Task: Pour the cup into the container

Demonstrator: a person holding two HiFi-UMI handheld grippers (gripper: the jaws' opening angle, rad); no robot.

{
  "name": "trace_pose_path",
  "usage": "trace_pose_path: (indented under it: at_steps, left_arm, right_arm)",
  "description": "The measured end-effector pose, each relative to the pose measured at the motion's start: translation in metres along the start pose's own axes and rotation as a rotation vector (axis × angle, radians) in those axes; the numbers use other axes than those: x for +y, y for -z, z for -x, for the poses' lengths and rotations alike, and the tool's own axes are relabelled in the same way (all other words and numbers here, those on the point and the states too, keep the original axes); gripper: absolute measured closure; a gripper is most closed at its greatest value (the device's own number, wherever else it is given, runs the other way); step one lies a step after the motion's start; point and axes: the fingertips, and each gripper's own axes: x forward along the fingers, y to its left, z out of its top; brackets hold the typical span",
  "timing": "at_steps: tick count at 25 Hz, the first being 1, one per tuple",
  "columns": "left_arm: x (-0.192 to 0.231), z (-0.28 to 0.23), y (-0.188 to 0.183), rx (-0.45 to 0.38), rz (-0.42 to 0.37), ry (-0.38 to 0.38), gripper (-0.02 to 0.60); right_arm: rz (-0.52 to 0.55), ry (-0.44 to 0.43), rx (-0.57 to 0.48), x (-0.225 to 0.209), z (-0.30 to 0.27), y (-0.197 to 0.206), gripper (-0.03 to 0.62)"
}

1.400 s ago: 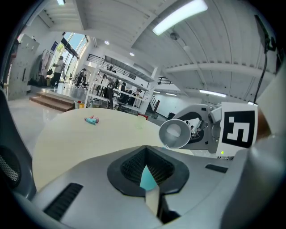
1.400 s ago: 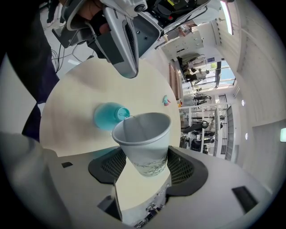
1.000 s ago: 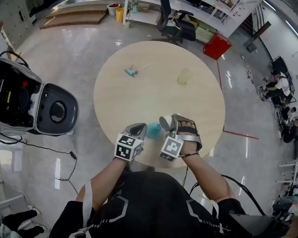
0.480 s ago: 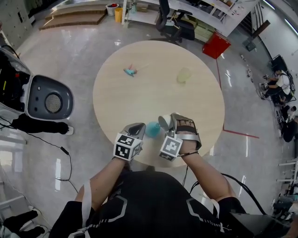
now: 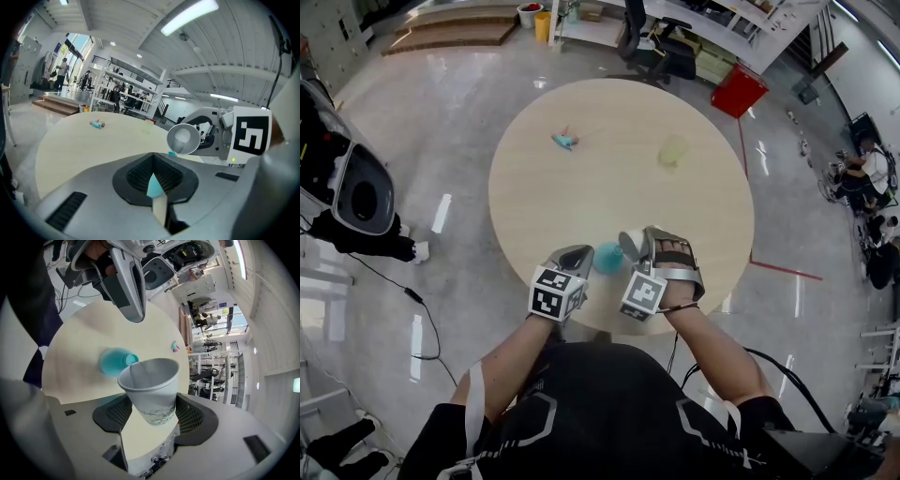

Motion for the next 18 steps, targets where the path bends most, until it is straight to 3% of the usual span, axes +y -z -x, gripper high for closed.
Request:
trace_pose_path:
  at_steps: [12,18]
  left_arm:
    - [-0.004,-0.001,-0.005,0.009,-0.025,-0.008,0.581]
    - [-0.018,-0.007,-0.014,0.005,-0.049,0.004,0.581]
  right_arm:
    - [-0.364,-0.125,-0.105,0.014,-0.003,0.006,0.299]
    - [-0.626,-0.175,-0.186,0.011,0.006,0.017,0.299]
